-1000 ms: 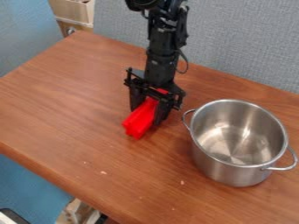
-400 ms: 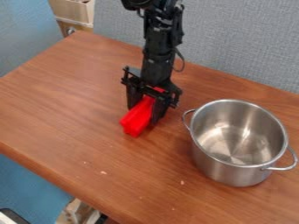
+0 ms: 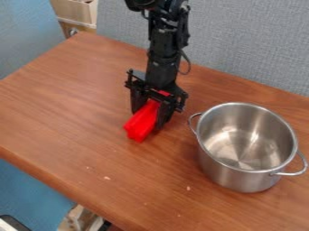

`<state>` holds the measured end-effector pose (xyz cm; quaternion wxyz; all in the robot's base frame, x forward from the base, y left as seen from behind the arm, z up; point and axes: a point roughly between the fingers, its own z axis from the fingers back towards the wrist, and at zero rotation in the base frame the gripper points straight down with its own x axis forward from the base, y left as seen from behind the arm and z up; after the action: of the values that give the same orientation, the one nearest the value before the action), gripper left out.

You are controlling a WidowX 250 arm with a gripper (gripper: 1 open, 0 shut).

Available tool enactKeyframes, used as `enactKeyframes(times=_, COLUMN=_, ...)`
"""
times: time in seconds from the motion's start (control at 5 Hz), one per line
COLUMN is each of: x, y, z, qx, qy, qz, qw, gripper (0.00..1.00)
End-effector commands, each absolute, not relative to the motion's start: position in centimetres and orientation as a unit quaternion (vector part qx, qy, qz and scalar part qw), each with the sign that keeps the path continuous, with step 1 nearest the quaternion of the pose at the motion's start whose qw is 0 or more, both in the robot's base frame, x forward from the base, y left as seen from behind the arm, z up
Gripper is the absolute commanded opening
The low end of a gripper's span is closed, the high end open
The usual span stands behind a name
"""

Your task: Put the red object in the metal pot

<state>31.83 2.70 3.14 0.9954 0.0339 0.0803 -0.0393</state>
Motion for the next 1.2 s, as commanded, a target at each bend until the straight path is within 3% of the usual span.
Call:
enactKeyframes(times=0.0, x=32.4, y=2.7, z=5.7, qx=0.038, qy=0.041, qz=-0.037, qw=0.998, gripper=0.00)
enactKeyframes(times=0.2, x=32.4, y=2.6, z=5.9, qx=0.040, qy=0.039, qz=-0.037, qw=0.998, gripper=0.00)
enactKeyframes(times=0.4, x=32.2, y=2.0, z=8.0, qx=0.041, qy=0.024, qz=-0.030, qw=0.998, gripper=0.00)
enactKeyframes(times=0.6, x=32.5, y=0.0, z=12.5, qx=0.048, qy=-0.009, qz=-0.030, qw=0.998, gripper=0.00)
enactKeyframes(times=0.8, x=32.9, y=-2.8, z=15.6, qx=0.046, qy=-0.033, qz=-0.042, qw=0.997, gripper=0.00)
enactKeyframes(times=1.0, x=32.9, y=-6.1, z=17.0, qx=0.040, qy=-0.046, qz=-0.071, qw=0.996, gripper=0.00)
